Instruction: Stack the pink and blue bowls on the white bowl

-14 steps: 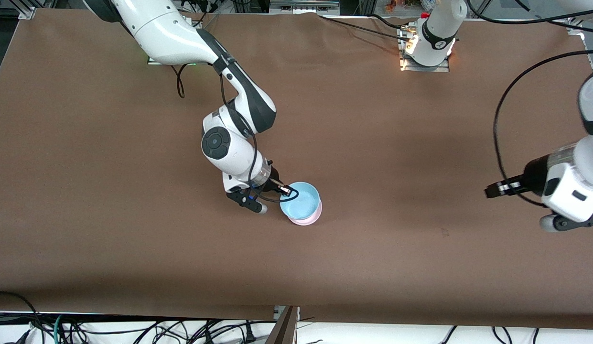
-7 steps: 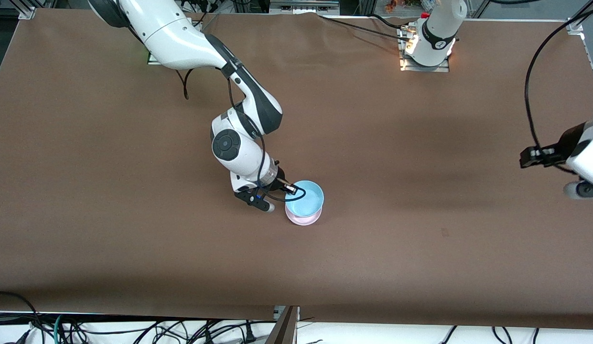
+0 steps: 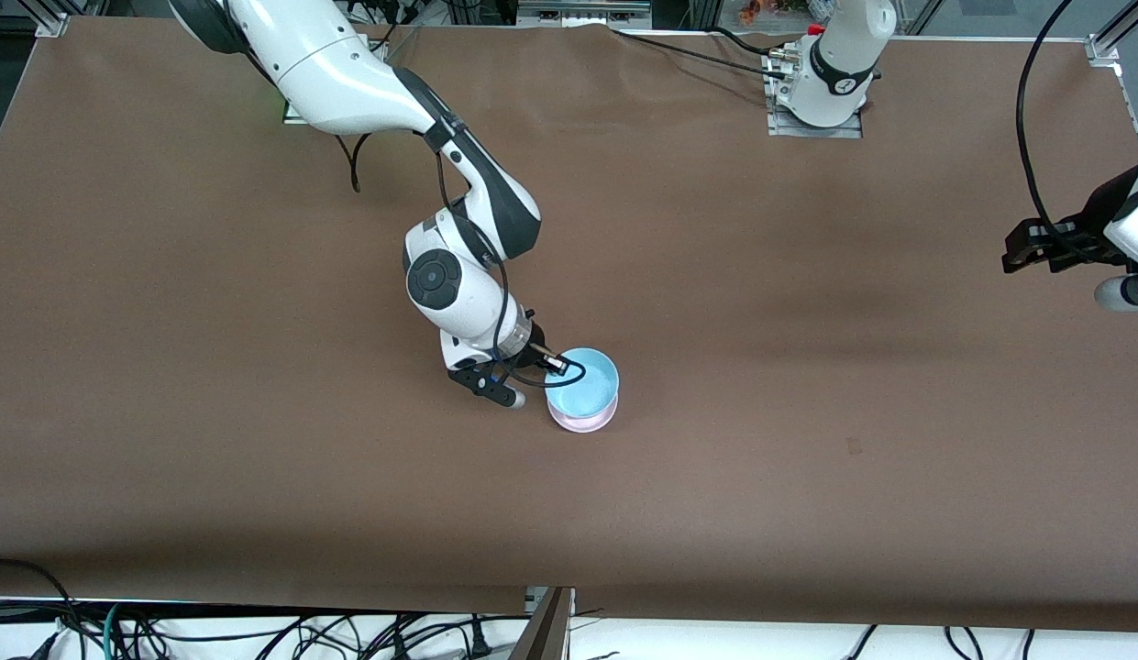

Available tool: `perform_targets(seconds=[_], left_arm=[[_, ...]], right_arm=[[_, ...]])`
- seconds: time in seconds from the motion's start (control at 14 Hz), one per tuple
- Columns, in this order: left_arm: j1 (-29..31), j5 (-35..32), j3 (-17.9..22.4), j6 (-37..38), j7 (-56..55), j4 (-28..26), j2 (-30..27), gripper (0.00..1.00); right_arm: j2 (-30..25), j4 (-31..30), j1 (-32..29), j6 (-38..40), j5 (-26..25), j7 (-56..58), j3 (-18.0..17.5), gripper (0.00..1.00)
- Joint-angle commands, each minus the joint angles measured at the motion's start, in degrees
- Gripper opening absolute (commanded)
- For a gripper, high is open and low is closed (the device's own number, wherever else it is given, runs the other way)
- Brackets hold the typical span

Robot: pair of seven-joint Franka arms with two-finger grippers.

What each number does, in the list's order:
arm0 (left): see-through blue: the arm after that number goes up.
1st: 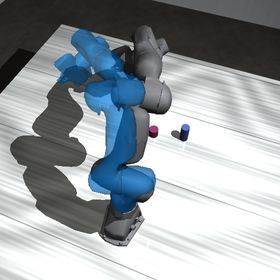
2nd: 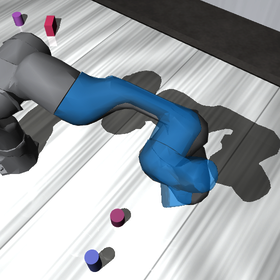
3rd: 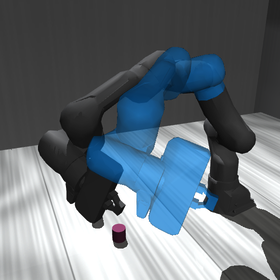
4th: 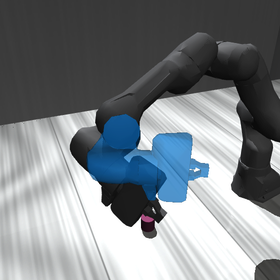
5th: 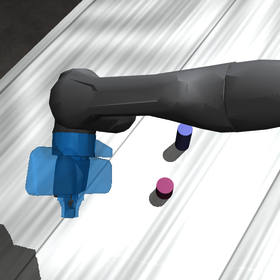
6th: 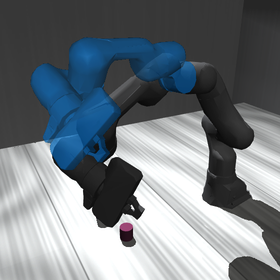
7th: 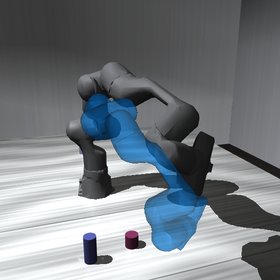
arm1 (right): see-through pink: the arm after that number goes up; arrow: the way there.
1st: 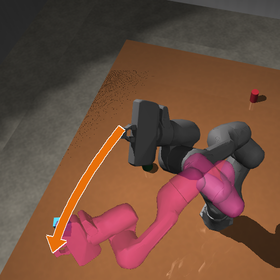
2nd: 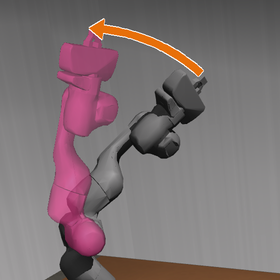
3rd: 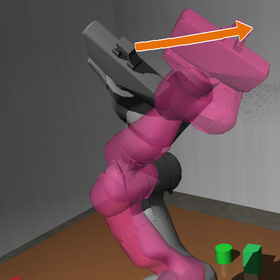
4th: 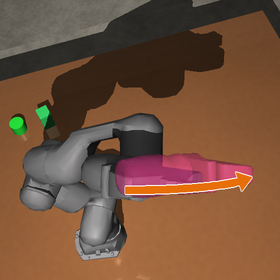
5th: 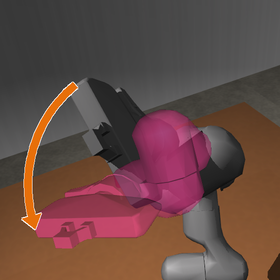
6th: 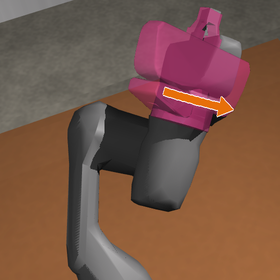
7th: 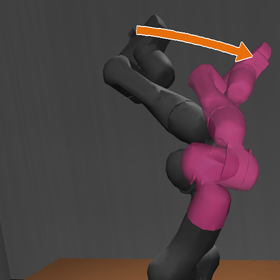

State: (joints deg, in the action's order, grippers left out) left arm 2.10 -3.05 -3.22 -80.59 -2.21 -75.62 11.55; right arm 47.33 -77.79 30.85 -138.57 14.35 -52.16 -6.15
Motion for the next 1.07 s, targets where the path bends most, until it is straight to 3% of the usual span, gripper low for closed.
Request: perform_targets(seconds=[0.0,0.21,0.79,0.86,0.93,1.0], left_arm=[[-3.6,1.7,5.2,-5.0,4.5,-11.8,-7.9,0.51],[-6.6,1.8,8.1,-8.5,4.5,-16.7,-10.7,0.54],[-6.3,2.3,6.5,-15.4,4.5,-21.0,-11.1,0.6],[-6.3,2.3,6.4,-17.2,4.2,-23.1,-12.0,0.61],[-6.3,2.3,6.3,-18.7,4.1,-25.1,-13.2,0.66],[-6.3,2.5,6.3,-19.5,4.1,-26.8,-14.4,0.69]], right_arm=[[1.5,2.1,0.5,-0.2,-0.9,-0.4,0.3,0.0],[1.9,2.4,0.6,-0.2,-0.9,-0.5,0.3,0.0],[2.2,2.5,0.6,-1.4,-0.9,-0.3,0.3,0.0],[2.3,2.6,0.5,-1.4,-0.8,-0.3,0.3,0.16],[2.2,3.1,0.5,-1.3,-0.8,-0.3,0.3,0.99],[2.2,3.6,0.4,-0.9,-0.6,-0.4,0.3,1.0]])
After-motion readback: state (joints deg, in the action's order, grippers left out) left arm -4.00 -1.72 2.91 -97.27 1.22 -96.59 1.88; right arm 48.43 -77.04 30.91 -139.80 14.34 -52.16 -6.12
